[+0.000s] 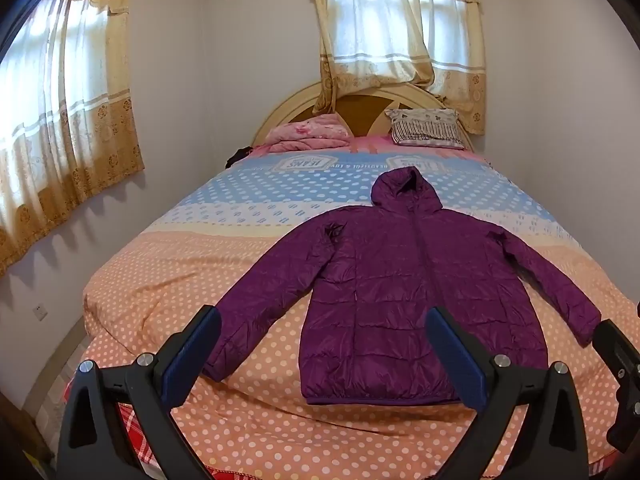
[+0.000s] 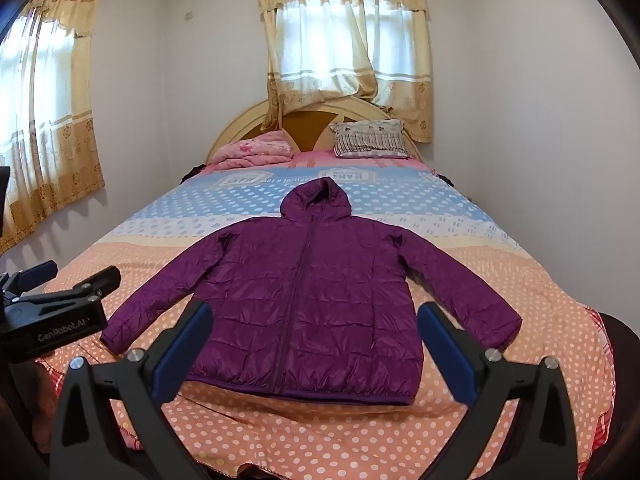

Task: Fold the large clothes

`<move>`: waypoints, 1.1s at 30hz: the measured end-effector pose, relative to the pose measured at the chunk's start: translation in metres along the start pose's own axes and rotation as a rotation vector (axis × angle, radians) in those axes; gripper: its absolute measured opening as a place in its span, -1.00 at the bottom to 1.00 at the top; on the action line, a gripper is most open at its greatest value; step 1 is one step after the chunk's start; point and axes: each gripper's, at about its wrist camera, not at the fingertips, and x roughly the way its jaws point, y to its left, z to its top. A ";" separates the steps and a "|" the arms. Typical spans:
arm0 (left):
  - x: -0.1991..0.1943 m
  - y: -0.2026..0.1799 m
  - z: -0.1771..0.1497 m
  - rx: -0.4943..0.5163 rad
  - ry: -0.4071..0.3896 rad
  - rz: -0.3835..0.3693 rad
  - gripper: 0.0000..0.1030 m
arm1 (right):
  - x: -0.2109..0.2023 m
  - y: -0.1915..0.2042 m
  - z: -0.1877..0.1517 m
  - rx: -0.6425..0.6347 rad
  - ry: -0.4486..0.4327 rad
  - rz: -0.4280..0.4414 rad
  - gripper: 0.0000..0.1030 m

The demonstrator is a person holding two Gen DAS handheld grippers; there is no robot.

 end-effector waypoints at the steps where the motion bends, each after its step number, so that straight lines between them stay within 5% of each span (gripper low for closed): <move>1: 0.002 -0.001 0.000 0.001 0.003 0.003 0.98 | 0.000 0.000 0.000 -0.002 -0.005 -0.003 1.00; 33: 0.003 0.004 -0.004 -0.023 -0.036 0.007 0.98 | 0.009 -0.001 -0.007 0.007 0.031 0.021 1.00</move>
